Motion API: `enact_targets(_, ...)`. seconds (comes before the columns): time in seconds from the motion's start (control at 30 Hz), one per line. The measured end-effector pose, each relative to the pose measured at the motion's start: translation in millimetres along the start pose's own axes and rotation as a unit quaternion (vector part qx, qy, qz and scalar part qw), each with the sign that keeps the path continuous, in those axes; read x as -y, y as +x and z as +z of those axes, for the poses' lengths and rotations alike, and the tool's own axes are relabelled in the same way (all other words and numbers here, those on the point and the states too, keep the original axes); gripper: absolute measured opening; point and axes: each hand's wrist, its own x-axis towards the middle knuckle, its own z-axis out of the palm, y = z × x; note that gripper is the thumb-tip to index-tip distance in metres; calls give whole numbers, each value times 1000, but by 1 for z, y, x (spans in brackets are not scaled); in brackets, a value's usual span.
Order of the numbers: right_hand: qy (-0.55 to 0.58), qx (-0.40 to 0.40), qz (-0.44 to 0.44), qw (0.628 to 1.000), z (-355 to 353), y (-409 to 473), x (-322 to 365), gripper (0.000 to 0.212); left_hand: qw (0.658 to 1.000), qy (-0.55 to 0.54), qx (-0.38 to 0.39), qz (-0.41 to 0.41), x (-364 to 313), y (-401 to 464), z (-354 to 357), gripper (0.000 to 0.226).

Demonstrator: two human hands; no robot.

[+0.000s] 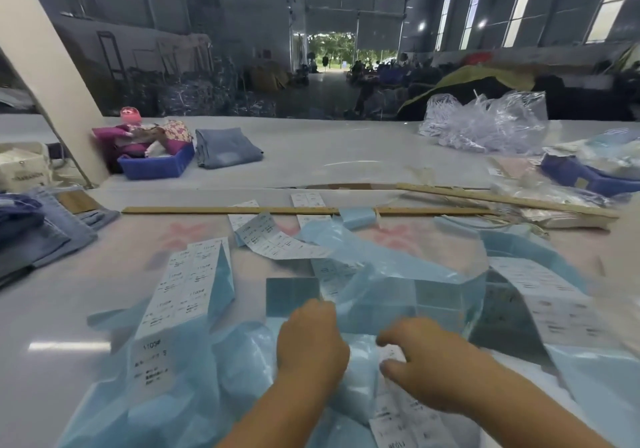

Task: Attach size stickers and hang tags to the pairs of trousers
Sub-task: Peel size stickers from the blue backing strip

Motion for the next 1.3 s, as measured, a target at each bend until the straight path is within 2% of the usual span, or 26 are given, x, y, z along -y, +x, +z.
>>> enact_targets(0.07, -23, 31, -17, 999, 7, 12, 7, 38, 997, -55, -14, 57, -7, -1, 4, 23)
enact_targets(0.17, 6, -5, -26, 1000, 14, 23, 7, 29, 969, -145, -58, 193, -25, -10, 6, 32)
enact_targets(0.23, 112, -59, -2, 992, 13, 21, 1, 24, 946, -221, -69, 227, -34, -11, -1, 33)
enact_targets(0.33, 292, -163, 23, 942, 9, 19, -13, 20, 909, -344, 4, 237, -39, -13, -12, 41)
enact_targets(0.4, 293, -247, 33, 923, 6, 19, -22, 16, 903, -307, 3, 302, -42, -20, -18, 49)
enact_targets(0.47, 261, -338, 59, 902, -4, 22, -30, 21, 901, -231, -67, 360, -36, -22, -20, 50)
enact_targets(0.53, 225, -423, 112, 870, -17, 24, -42, 20, 914, -184, -141, 334, -22, -11, -18, 47)
enact_targets(0.6, 206, -477, 167, 838, -34, 24, -56, 14, 948, -160, -146, 233, -5, 4, -20, 48)
enact_targets(0.7, 215, -418, 257, 844, -47, 19, -62, 69, 988, -118, -46, 82, 14, 30, -14, 48)
enact_targets(0.8, 69, -431, 238, 868, -36, 15, -49, 93, 994, -100, -11, 30, 12, 55, -5, 52)
enact_targets(0.87, -40, -445, 178, 877, -26, 16, -35, 87, 996, -75, -14, 48, 3, 72, 4, 64)
enact_targets(0.93, -84, -428, 102, 894, -16, 21, -23, 69, 993, 23, -1, 116, -4, 85, 14, 76)
enact_targets(1.0, -78, -364, 44, 927, -8, 30, -14, 49, 979, 102, 62, 163, -6, 94, 24, 74)
enact_targets(1.1, -12, -253, -3, 967, -1, 54, -5, 30, 974, 103, 138, 145, -2, 91, 36, 61)
enact_targets(1.17, 31, -225, -2, 974, 1, 81, -2, 30, 974, 90, 124, 166, 1, 81, 42, 60)
enact_targets(1.23, 33, -169, 46, 984, 0, 110, 2, 31, 971, 64, 101, 206, 6, 71, 45, 66)
enact_targets(1.3, 30, -99, 91, 990, 3, 132, 6, 31, 974, 12, 91, 206, 15, 61, 42, 65)
